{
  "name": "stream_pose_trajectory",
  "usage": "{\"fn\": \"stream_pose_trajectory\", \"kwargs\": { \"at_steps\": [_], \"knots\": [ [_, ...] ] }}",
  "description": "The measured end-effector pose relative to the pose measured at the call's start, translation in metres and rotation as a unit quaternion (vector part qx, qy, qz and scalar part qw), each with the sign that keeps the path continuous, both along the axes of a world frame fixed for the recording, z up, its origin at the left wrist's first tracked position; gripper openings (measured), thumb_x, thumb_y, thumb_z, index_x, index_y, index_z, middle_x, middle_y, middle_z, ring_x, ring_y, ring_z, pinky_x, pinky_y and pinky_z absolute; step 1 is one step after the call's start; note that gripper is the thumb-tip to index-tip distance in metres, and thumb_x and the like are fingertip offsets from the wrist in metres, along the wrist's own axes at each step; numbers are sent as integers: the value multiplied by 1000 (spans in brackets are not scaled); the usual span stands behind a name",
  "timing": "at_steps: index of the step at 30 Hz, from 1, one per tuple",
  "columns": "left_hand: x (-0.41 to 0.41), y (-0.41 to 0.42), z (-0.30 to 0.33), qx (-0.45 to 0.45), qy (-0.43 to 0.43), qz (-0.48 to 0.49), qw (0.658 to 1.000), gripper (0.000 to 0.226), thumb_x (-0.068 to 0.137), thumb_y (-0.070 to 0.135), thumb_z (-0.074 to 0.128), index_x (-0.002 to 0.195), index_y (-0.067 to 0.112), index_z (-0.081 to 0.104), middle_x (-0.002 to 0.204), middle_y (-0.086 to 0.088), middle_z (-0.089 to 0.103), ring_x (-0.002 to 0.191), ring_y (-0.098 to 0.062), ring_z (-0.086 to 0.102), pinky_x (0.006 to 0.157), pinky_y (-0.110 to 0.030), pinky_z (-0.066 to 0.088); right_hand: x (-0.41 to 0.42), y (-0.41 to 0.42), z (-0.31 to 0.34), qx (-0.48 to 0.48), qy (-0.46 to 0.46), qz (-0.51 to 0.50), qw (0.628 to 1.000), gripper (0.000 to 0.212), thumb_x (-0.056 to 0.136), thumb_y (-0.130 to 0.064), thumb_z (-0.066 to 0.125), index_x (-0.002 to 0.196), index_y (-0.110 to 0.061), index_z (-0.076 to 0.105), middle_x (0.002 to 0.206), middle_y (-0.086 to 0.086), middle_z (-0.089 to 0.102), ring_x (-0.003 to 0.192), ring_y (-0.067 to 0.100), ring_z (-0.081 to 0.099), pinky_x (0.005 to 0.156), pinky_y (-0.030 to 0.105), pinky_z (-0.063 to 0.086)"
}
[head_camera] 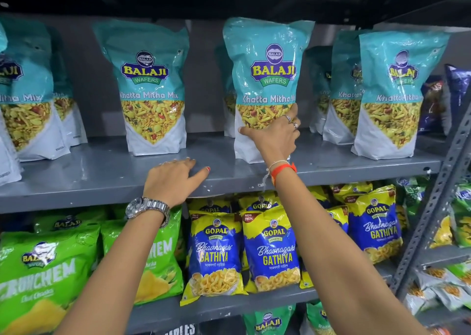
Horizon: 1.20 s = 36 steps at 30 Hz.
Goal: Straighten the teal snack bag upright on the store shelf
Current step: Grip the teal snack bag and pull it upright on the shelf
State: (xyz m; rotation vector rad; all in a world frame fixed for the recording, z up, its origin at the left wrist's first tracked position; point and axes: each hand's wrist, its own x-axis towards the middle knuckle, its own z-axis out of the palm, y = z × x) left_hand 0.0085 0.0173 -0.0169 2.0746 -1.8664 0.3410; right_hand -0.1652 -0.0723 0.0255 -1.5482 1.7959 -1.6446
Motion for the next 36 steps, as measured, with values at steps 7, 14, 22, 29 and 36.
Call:
{"fn": "stream_pose_trajectory", "kwargs": {
  "at_steps": [7, 14, 22, 29, 36],
  "knots": [
    [1, -2, -1, -4, -2, 6, 1000, 59, 87, 60, 29, 130, 25, 50, 132, -5, 57, 116, -30, 53, 84, -37, 43, -9, 22, -1, -1, 10, -8, 1000, 130, 55, -50, 86, 150, -12, 6, 147, 18, 32, 134, 39, 35, 103, 56, 40],
    [2, -4, -3, -15, -7, 4, 1000, 57, 88, 59, 30, 128, 25, 52, 126, -7, 60, 112, -31, 55, 80, -37, 43, -16, 36, -4, -8, 14, -13, 1000, 131, 56, -51, 85, 151, -12, 4, 149, 18, 29, 135, 39, 34, 102, 55, 39],
    [5, -8, -5, -19, -10, 2, 1000, 58, 88, 60, 29, 128, 24, 52, 126, -8, 60, 112, -31, 55, 80, -37, 42, -15, 43, -6, -17, 14, -18, 1000, 132, 56, -54, 84, 151, -13, 3, 150, 17, 29, 134, 39, 34, 101, 56, 40],
    [7, -10, -6, -42, 0, -6, 999, 56, 85, 61, 31, 119, 25, 58, 119, -8, 64, 108, -32, 57, 77, -36, 42, -14, 42, -3, -18, 9, -19, 1000, 133, 54, -53, 85, 151, -13, 4, 150, 17, 29, 135, 40, 33, 101, 59, 39],
    [7, -10, -7, -46, -4, -6, 999, 55, 87, 59, 33, 120, 23, 57, 121, -8, 63, 108, -32, 57, 77, -35, 42, -10, 36, -1, -11, 7, -15, 1000, 131, 56, -53, 85, 151, -12, 4, 150, 18, 28, 136, 40, 32, 103, 59, 37]
  ]
}}
